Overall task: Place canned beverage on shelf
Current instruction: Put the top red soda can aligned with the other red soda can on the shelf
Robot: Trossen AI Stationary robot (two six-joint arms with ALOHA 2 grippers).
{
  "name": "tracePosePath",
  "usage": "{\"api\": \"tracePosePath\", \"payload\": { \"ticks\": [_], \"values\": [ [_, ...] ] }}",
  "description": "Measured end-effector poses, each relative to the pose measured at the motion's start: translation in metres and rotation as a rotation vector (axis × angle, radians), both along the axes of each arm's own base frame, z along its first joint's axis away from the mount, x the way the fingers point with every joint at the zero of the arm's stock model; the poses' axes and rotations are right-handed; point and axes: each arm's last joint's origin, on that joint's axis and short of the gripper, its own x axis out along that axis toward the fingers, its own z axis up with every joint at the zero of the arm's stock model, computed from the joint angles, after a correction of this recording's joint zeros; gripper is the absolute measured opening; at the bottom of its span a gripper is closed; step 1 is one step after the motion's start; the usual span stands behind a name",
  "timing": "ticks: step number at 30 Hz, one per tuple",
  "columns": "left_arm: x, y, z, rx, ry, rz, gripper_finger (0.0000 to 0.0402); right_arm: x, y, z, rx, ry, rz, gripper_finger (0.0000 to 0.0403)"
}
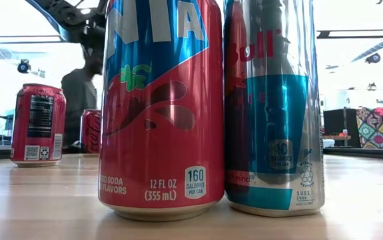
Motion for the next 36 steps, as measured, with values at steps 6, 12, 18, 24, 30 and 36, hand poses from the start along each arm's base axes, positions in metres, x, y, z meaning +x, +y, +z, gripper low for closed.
{"api": "tracePosePath", "payload": {
  "ticks": [6,12,18,24,30,36],
  "values": [
    [0.011,0.013,-0.001,0.096,0.045,-0.001,0.0298,-0.001,0.0,-0.003,0.019,0.023,-0.014,0.0382],
    [0.031,0.025,-0.001,0.154,0.107,-0.082,0.0288,-0.002,-0.002,-0.005,0.01,0.04,-0.063,0.0382],
    [0.044,0.042,-0.009,0.111,0.117,-0.149,0.0285,-0.002,-0.002,-0.007,0.037,0.045,-0.081,0.0382],
    [0.065,0.056,-0.014,0.081,0.124,-0.143,0.0265,-0.003,-0.004,-0.011,0.062,0.065,-0.157,0.0382],
    [0.085,0.068,-0.015,0.054,0.12,-0.135,0.0234,-0.003,-0.004,-0.012,0.091,0.057,-0.168,0.0382],
    [0.103,0.079,-0.018,-0.001,0.109,-0.12,0.0209,-0.004,-0.004,-0.012,0.1,0.052,-0.172,0.0382]
  ]
}}
